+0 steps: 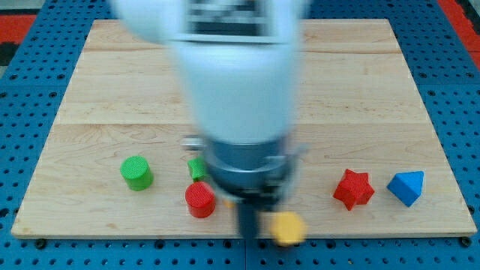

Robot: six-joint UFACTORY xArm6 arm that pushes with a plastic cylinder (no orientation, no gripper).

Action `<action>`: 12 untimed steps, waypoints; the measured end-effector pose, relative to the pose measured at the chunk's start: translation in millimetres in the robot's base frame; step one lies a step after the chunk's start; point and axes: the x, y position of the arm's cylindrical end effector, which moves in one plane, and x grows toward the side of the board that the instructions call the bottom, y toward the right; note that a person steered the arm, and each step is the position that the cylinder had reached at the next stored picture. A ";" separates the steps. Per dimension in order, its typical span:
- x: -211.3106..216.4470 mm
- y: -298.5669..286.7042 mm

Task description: Push the green circle into the green star and the red circle

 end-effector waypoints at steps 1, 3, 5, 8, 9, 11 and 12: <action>-1.2 49.4; -16.4 173.0; -26.9 296.7; -102.7 219.0; -152.6 116.5; -155.0 -204.7; -129.1 -267.8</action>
